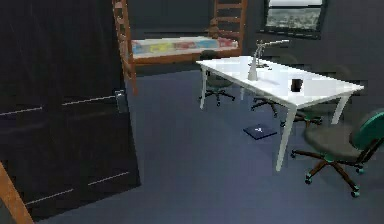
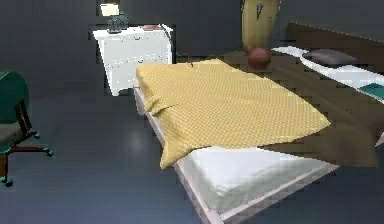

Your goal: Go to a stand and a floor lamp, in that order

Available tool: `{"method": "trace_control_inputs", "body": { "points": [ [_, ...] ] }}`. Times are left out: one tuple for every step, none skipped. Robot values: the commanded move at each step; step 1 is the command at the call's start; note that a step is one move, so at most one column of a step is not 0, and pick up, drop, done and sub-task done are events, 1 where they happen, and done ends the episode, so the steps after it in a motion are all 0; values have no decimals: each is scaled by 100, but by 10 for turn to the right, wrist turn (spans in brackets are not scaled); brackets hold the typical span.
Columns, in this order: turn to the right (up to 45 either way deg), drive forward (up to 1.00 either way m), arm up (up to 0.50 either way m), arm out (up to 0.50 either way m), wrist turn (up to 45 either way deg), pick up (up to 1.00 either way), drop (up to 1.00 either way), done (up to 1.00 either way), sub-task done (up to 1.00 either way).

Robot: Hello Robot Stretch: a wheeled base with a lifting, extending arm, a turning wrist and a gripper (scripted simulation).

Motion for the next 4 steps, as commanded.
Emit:
{"method": "trace_control_inputs", "body": {
  "points": [
    [0, 100, 0, 0, 0, 0, 0, 0, 0],
    [30, 0, 0, 0, 0, 0, 0, 0, 0],
    [150, 0, 0, 0, 0, 0, 0, 0, 0],
    [0, 40, 0, 0, 0, 0, 0, 0, 0]
  ]
}}
